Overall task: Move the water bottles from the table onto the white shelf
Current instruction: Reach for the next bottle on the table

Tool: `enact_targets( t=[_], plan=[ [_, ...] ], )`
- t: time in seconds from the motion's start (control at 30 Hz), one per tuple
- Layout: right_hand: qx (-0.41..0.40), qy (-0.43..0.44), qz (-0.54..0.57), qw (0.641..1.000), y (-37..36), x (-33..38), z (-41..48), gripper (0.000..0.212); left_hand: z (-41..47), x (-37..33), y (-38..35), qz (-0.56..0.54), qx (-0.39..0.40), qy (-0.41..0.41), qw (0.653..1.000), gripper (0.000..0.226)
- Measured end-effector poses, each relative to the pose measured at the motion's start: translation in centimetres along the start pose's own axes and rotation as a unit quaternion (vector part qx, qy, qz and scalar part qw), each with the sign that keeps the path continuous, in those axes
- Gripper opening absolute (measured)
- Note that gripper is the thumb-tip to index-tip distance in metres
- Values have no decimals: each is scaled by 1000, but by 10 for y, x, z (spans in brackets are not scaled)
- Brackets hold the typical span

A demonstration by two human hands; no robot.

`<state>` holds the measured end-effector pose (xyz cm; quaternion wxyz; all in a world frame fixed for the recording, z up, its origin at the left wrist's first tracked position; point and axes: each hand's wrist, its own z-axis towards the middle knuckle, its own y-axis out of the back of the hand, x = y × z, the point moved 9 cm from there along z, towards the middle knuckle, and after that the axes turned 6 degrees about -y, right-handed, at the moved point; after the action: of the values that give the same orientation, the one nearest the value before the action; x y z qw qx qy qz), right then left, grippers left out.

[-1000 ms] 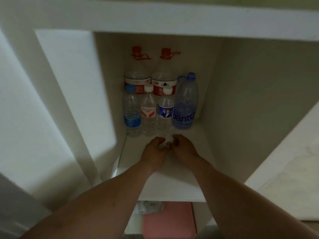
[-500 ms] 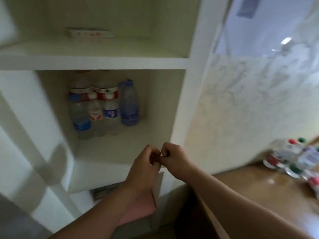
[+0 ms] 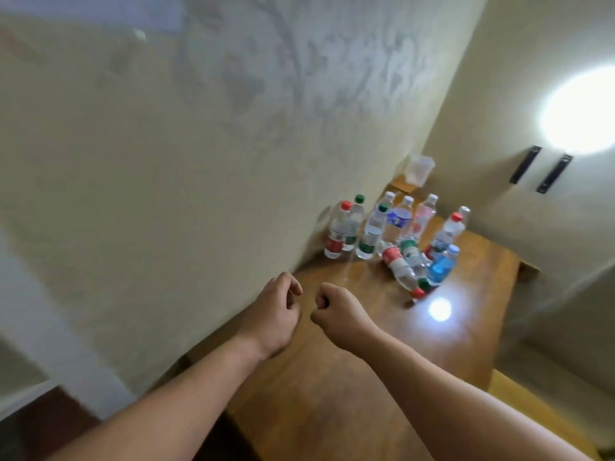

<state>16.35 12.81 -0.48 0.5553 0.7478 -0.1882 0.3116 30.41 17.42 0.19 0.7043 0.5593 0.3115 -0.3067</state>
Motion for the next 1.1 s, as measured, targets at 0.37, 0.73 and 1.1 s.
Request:
enact_targets(
  t=[0.37,0.73,1.1],
  plan=[
    [-91,-164,-96,977,146,-246,175,56,197,-40,-237,79,138,-24,987,25],
    [-112,-136,-255,951,145,-304,295,73,259,5,-334,155,200,42,967,43],
    [-15,-20,-326,945,89,-300,239,56,233,15,-338,265,242,-1,934,64]
  ],
)
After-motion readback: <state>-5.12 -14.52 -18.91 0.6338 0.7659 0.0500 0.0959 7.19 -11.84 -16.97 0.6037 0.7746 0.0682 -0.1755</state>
